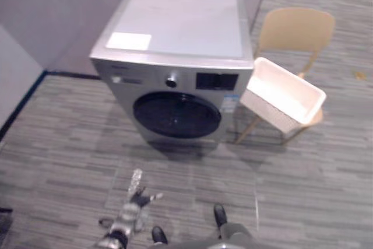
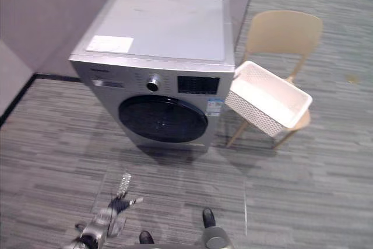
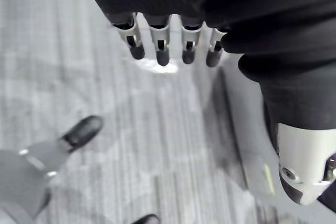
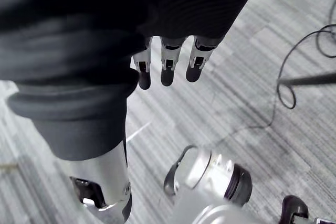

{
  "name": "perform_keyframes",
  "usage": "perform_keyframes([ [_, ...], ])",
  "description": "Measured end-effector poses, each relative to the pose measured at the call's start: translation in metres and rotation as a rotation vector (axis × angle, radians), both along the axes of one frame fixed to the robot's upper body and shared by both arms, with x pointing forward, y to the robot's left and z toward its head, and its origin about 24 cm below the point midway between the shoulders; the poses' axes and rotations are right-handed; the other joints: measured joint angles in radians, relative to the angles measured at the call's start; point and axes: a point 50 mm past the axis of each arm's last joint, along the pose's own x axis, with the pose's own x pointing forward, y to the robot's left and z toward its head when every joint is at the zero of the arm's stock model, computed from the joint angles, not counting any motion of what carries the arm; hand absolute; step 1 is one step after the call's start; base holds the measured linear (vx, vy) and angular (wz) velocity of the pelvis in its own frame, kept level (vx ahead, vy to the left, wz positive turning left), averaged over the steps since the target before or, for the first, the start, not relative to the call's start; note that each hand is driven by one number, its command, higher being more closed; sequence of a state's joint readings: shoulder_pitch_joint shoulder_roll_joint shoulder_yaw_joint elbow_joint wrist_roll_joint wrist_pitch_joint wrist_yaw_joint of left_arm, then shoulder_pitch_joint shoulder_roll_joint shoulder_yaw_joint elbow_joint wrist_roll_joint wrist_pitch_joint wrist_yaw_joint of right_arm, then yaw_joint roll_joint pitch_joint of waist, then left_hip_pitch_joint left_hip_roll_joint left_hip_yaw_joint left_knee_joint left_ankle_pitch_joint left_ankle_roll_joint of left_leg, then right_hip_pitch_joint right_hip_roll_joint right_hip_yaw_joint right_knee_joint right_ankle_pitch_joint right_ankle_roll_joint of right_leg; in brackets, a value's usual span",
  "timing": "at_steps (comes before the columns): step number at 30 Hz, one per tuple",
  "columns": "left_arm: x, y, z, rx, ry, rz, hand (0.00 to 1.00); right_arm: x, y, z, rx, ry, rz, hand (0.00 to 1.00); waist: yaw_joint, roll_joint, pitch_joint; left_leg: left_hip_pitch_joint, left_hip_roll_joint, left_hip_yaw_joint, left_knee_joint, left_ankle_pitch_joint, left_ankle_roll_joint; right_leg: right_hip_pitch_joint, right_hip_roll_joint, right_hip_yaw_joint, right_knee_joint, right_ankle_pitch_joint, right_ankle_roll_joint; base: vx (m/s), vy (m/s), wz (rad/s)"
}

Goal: Pick up the laundry basket with both hands and put the clothes into the washing machine.

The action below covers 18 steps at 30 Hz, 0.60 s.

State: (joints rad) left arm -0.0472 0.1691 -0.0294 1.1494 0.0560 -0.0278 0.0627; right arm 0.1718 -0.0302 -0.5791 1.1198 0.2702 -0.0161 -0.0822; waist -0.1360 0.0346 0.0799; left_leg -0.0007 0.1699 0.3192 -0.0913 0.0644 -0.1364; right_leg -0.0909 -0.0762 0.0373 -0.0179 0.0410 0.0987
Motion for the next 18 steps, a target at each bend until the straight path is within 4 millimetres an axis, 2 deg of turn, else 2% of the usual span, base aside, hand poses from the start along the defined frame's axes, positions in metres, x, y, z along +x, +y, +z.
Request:
perform_keyframes([
  [3,-0.05,0.008,-0.011,-0.01,0.113,0.121,0.0,0.017,0.001,0.001,0.002,-0.028,0.05,0.0,0.045,0.012,-0.011,0.001,-0.002,-0.048,-0.001,-0.001,0.002,0.022,-0.006,-0.042,0.025,-0.031,0.002,-0.03,-0.005,0.49],
  [5,-0.082,0.007,-0.017,-0.033,0.188,0.236,0.0,0.035,-0.003,0.003,-0.011,-0.063,0.081,0.0,0.064,0.015,-0.015,0.0,-0.01,-0.085,-0.002,0.003,0.008,0.037,-0.018,-0.082,0.043,-0.058,0.004,-0.02,0.0,0.57],
  [8,-0.103,0.0,-0.02,-0.07,0.229,0.321,0.0,0.055,-0.005,0.007,-0.025,-0.099,0.13,0.0,0.087,0.007,-0.021,0.0,-0.026,-0.115,-0.008,0.009,0.017,0.04,-0.035,-0.11,0.06,-0.073,0.016,0.0,0.022,0.33],
  [11,-0.108,-0.002,-0.021,-0.091,0.231,0.376,0.0,0.064,-0.006,0.008,-0.023,-0.107,0.143,0.0,0.105,-0.011,-0.022,0.009,-0.051,-0.137,-0.007,0.006,0.034,0.052,-0.063,-0.131,0.09,-0.099,0.032,0.01,0.059,0.34],
  [13,-0.108,0.001,-0.02,-0.11,0.219,0.425,0.0,0.073,-0.003,0.009,-0.018,-0.114,0.181,0.0,0.112,-0.036,-0.019,0.016,-0.099,-0.153,0.002,-0.011,0.059,0.051,-0.12,-0.153,0.157,-0.152,0.063,0.02,0.14,0.4],
  [14,-0.108,0.002,-0.02,-0.113,0.216,0.433,0.0,0.073,-0.003,0.009,-0.016,-0.111,0.182,0.0,0.112,-0.044,-0.02,0.012,-0.12,-0.156,0.017,-0.023,0.077,0.052,-0.147,-0.165,0.176,-0.166,0.078,0.04,0.183,0.75],
  [15,-0.104,0.008,-0.019,-0.113,0.201,0.437,0.0,0.07,-0.004,0.008,-0.017,-0.099,0.176,0.0,0.111,-0.068,-0.026,-0.022,-0.174,-0.15,0.101,-0.061,0.133,0.063,-0.225,-0.198,0.215,-0.181,0.131,0.08,0.249,0.86],
  [16,-0.1,0.007,-0.018,-0.118,0.185,0.443,0.0,0.068,-0.006,0.008,-0.022,-0.095,0.171,0.0,0.102,-0.071,-0.027,-0.046,-0.197,-0.147,0.164,-0.083,0.151,0.067,-0.247,-0.212,0.259,-0.181,0.147,0.09,0.266,1.34],
  [17,-0.088,0.003,-0.018,-0.135,0.149,0.441,0.0,0.068,-0.006,0.008,-0.024,-0.096,0.169,0.0,0.101,-0.052,-0.012,-0.074,-0.205,-0.181,0.267,-0.172,0.163,-0.011,-0.274,-0.152,0.504,-0.159,0.113,0.09,0.262,1.11],
  [18,-0.084,0.002,-0.017,-0.142,0.133,0.441,0.0,0.07,-0.004,0.008,-0.019,-0.101,0.172,0.0,0.101,-0.044,-0.01,-0.069,-0.204,-0.198,0.279,-0.185,0.174,-0.062,-0.273,-0.12,0.616,-0.113,0.058,0.09,0.275,1.13],
])
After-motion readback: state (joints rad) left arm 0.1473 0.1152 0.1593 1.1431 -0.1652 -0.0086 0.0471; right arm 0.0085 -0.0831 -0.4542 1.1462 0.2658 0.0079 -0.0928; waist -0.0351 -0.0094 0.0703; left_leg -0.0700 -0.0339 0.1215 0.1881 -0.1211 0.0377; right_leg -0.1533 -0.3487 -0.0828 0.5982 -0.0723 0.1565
